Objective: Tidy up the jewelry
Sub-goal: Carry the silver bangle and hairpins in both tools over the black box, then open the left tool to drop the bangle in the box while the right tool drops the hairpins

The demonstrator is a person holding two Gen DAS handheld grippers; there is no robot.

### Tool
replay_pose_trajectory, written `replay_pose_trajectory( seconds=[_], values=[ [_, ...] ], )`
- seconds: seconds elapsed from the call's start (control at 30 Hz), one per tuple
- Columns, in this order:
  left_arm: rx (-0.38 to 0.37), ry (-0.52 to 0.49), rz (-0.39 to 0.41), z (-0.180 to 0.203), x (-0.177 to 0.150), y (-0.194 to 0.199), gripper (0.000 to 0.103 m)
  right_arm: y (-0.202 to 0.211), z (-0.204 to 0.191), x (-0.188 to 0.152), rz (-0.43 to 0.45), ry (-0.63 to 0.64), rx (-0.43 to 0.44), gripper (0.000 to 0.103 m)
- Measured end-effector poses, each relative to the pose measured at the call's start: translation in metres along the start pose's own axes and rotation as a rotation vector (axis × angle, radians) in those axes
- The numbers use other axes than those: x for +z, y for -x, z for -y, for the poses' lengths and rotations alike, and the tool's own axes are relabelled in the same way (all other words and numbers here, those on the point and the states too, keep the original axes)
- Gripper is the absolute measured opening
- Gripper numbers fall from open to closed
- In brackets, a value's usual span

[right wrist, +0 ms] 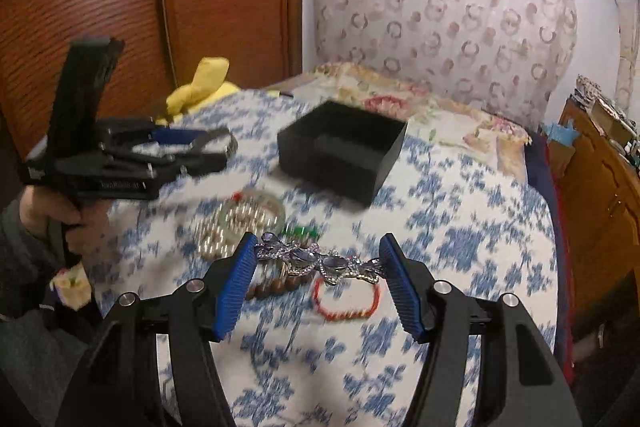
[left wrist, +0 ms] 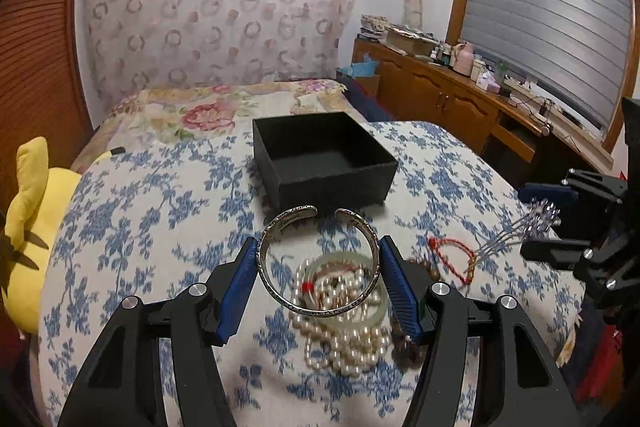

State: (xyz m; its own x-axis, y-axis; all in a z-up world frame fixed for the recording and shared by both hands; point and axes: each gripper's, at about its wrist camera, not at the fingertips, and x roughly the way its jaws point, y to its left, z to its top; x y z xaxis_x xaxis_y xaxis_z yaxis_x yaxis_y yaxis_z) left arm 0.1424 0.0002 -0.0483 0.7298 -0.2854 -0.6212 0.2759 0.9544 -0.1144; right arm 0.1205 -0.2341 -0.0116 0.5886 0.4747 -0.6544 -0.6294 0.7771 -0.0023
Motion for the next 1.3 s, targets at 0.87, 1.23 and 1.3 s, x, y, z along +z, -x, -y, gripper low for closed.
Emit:
replay_pose_trajectory(
  seconds=[0.87,1.23,1.3],
  values=[
    [0.024,-0.015,-0.035,-0.024,0.08,-0.103,0.058,-0.099,0.076,0.105,0.09,-0.051,0.106,0.065],
    [0.049,0.016,-0.009,-0.047,0.077,-0.087,0.067,-0.157,0.067,0.109,0.026,-0.012,0.089,0.065],
    [0.057,0.02,-0.007,-0.05,0.075,-0.084,0.068,-0.162,0.066,0.111,0.035,-0.016,0.078,0.065]
  ],
)
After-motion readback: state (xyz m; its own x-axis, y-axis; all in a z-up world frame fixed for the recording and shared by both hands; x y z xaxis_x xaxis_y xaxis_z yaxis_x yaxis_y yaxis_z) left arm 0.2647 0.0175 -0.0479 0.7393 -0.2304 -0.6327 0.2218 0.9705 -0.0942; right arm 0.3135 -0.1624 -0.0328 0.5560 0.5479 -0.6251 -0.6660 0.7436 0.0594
